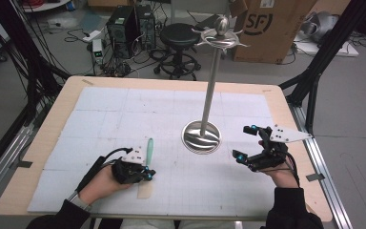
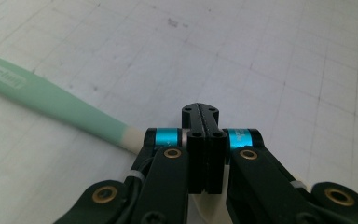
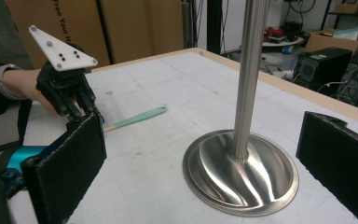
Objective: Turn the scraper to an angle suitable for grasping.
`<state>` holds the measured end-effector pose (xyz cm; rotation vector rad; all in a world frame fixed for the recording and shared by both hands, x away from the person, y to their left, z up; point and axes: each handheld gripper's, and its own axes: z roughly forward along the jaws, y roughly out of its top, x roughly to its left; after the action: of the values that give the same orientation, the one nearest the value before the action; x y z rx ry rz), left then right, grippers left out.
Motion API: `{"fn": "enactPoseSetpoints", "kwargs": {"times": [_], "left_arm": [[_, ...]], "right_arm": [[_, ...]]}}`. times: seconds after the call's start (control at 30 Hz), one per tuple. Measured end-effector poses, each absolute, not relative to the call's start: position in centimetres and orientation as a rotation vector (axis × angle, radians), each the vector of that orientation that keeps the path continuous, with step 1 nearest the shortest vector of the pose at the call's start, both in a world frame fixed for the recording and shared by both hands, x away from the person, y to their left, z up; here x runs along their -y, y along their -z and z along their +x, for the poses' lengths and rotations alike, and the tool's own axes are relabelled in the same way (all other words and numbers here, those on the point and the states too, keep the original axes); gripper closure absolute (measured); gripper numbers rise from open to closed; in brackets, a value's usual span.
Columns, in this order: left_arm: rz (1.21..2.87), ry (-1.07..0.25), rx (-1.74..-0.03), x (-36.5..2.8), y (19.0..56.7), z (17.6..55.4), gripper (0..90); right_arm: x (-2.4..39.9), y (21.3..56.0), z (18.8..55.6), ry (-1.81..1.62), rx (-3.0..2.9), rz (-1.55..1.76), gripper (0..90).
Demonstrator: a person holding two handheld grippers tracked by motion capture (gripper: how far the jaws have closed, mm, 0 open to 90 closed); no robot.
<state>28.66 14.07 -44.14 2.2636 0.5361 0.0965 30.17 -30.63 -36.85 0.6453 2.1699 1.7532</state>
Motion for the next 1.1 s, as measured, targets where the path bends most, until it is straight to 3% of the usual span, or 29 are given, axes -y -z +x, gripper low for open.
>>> {"fn": "enactPoseSetpoints", "kwargs": {"times": [0.5, 0.6, 0.8, 1.1], "left_arm": [[2.242, -0.032, -0.682, -19.6, 43.9, 29.8, 89.8], [2.206, -0.119, -0.721, -20.2, 43.4, 30.1, 89.7], [2.094, -0.271, -1.014, -24.1, 43.2, 32.1, 89.8], [2.027, -0.272, -1.144, -24.8, 44.2, 33.3, 89.7]], "right_arm": [[30.5, 36.9, 30.2, -1.749, -2.177, 0.645, 0.5], [30.5, 36.9, 30.2, -1.747, -2.178, 0.647, 0.5], [30.6, 36.9, 30.2, -1.747, -2.170, 0.653, 0.5], [30.4, 37.0, 30.3, -1.734, -2.176, 0.649, 0.5]]}}
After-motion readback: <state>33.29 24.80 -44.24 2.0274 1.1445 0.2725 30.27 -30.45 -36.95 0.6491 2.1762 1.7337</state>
